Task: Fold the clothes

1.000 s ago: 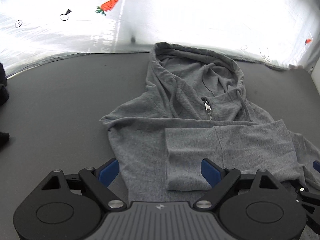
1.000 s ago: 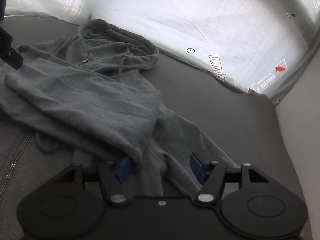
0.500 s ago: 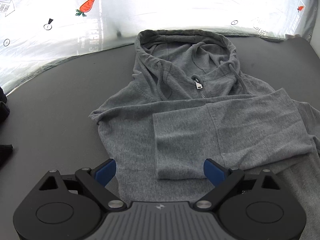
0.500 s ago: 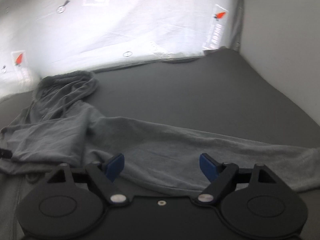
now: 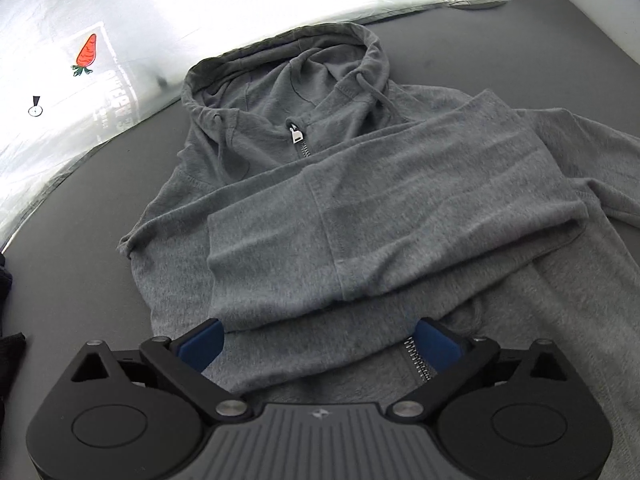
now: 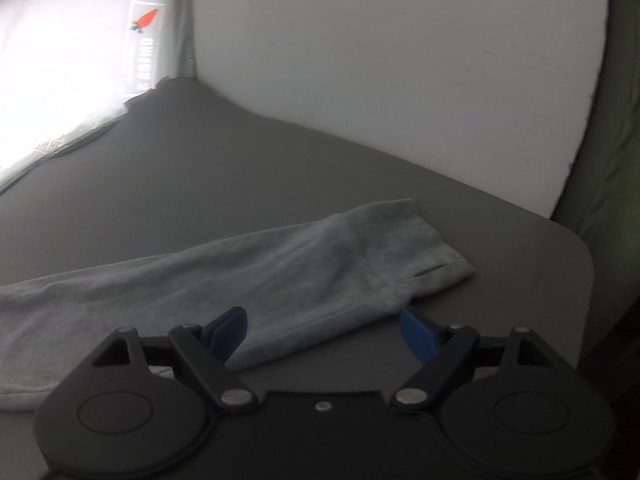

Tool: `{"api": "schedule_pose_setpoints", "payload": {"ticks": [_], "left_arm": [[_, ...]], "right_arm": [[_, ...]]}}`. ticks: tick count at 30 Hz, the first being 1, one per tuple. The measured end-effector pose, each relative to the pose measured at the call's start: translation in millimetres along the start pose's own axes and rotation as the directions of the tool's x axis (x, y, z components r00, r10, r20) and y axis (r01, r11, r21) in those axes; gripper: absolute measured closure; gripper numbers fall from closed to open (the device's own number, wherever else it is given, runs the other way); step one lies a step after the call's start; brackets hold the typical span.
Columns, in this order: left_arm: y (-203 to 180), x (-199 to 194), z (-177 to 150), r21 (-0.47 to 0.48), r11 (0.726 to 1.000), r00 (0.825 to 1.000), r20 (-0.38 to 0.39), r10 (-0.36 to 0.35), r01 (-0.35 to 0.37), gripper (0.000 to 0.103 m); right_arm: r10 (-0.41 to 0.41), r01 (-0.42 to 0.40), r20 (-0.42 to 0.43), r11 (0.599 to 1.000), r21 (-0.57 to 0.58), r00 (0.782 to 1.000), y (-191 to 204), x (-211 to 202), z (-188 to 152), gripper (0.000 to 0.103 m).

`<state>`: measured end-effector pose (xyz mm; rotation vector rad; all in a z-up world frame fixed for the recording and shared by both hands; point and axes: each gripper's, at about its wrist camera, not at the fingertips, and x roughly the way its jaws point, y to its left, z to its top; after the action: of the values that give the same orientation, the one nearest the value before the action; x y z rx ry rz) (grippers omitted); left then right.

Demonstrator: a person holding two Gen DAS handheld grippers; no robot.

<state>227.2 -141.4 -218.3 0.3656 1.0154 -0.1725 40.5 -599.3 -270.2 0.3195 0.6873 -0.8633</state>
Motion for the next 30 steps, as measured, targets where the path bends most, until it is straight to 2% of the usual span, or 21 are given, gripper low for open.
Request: {"api": "schedule_pose_setpoints", "payload": {"ticks": [3,6,8,10,11,13,15,17,20,26,28,30], "left_arm": [[14.1,5.8,0.0,-0.121,0.992,0.998,-0.049,-0.044,0.038,0.0],[16.1,6.4,-2.5,-0.149,0.988,0.998,-0.05,-0.048,0.04,0.0],[12.8,4.5,-4.0,-0.135,0.99,0.999,-0.038,-0.033,0.027,0.0],[11.0,3.2,-5.1,-0.128,0.992,0.999,-0.031,-0.023,0.019,0.0],[11.5,3.3,-5.7,-0.131,0.991,0.999,-0.029,-0.024,0.02,0.0],[13.6,3.2,-6.6,-0.141,0.99,0.999,-0.028,-0.03,0.025,0.0],[15.3,3.8,-7.3,-0.149,0.988,0.999,-0.026,-0.036,0.031,0.0],[17.0,3.8,-9.3,-0.157,0.987,0.999,-0.017,-0.041,0.038,0.0],[19.5,3.7,-12.0,-0.166,0.985,0.999,-0.006,-0.049,0.047,0.0],[30.6,-0.9,-17.7,-0.184,0.978,0.995,0.017,-0.101,0.102,0.0],[43.1,-11.0,-23.5,-0.232,0.962,0.99,0.055,-0.133,0.142,0.0],[63.6,-22.3,-31.6,-0.32,0.931,0.984,0.093,-0.152,0.174,0.0]], "right_arm": [[-0.021,0.022,-0.013,0.997,0.069,1.0,-22.4,13.9,0.9,0.019],[-0.031,0.032,-0.008,0.994,0.103,0.999,-33.7,26.8,1.9,0.021],[-0.047,0.046,0.01,0.994,0.097,0.999,-32.7,33.2,5.0,0.033],[-0.079,0.075,0.028,0.99,0.116,0.996,-28.6,39.0,10.5,0.055],[-0.095,0.09,0.037,0.988,0.126,0.995,-26.5,41.9,13.2,0.059],[-0.103,0.098,0.039,0.988,0.123,0.994,-19.7,44.7,18.2,0.078],[-0.113,0.108,0.04,0.988,0.113,0.993,-10.8,44.5,21.5,0.088],[-0.118,0.113,0.046,0.987,0.112,0.992,-3.3,41.0,24.3,0.091],[-0.082,0.074,0.067,0.991,0.11,0.994,7.1,26.0,31.1,0.092],[0.005,-0.01,0.171,1.0,0.028,0.985,50.7,-22.0,56.8,0.093],[0.059,-0.063,0.214,0.998,0.011,0.975,76.9,-44.1,70.8,0.093],[0.147,-0.142,0.26,0.989,-0.041,0.954,111.0,-68.9,84.9,0.093]]}}
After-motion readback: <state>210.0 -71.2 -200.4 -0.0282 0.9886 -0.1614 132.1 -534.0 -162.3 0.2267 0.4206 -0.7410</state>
